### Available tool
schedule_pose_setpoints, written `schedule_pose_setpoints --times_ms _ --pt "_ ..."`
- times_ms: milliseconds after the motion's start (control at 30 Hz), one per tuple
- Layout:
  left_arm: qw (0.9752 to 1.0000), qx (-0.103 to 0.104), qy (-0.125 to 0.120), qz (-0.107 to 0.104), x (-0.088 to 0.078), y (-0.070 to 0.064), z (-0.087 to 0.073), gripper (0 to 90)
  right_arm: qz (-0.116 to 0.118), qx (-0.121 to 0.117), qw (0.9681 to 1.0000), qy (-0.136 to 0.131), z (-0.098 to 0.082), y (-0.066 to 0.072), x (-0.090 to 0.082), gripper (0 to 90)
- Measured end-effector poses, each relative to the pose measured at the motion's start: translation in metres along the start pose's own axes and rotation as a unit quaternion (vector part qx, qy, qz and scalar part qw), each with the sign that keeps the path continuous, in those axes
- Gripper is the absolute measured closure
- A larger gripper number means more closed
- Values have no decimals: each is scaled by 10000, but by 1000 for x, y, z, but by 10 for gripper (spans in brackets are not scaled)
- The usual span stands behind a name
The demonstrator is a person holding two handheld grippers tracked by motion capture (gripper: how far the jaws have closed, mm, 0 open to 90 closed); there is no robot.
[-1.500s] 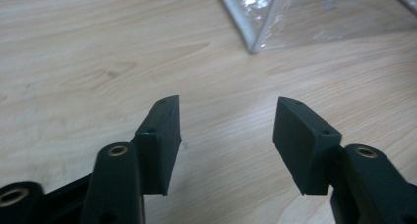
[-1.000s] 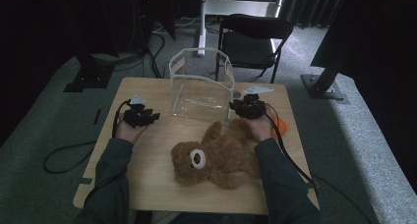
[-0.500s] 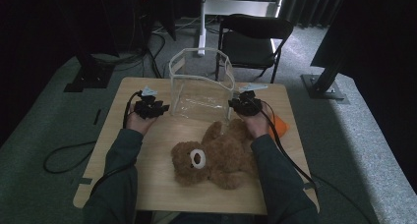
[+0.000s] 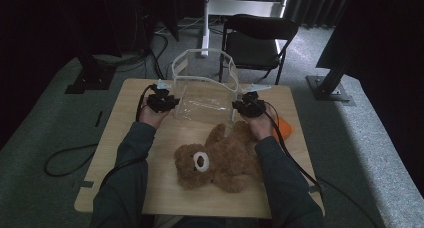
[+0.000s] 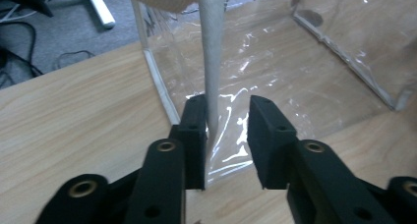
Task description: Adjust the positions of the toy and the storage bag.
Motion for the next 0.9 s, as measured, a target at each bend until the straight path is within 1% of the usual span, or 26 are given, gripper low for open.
schedule_pose_setpoints --times_ms 167,267,333,367,400,467,500,567,633,733,800,833,900 --pt "10000 -68 -12 32 1 1 2 861 1 28 10000 2 2 -1 2 831" --pt "10000 -54 -20 32 1 2 2 872 -5 52 10000 4 3 -4 2 809" --pt "10000 -36 -27 53 2 0 2 876 1 71 10000 61 4 -6 3 753" --pt "10000 -26 -24 59 2 0 2 878 5 49 10000 74 5 -7 4 749" --pt "10000 -8 -15 54 1 -1 2 878 1 35 10000 83 6 -7 4 756" --pt "10000 21 -18 43 1 -3 1 880 19 -13 10000 87 7 -6 4 824" --pt "10000 49 -12 11 0 -4 0 880 2 -54 9999 89 7 -4 3 831" --pt "10000 64 -59 -43 -2 -6 -2 880 -57 -202 9997 118 7 0 1 838" --pt "9999 21 -103 -90 -4 -6 -5 881 -53 -269 9995 121 5 1 -1 841" --pt "9998 70 -121 -137 -9 -9 -8 882 -32 -276 9995 131 3 2 -5 843" --pt "9997 147 -107 -176 -12 -12 -11 881 -15 -293 9995 141 2 2 -7 843" --pt "9996 158 -114 -183 -13 -13 -12 881 -16 -337 9993 143 1 3 -9 843" --pt "9995 198 -109 -199 -16 -15 -14 881 1 -348 9993 135 -1 4 -11 844"
Point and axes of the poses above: each handheld gripper's, and its own axes: x roughly forward along the jaws, z roughly out of its top, y roughly to its left, the point moved 3 cm from there along x, roughly forward along the jaws
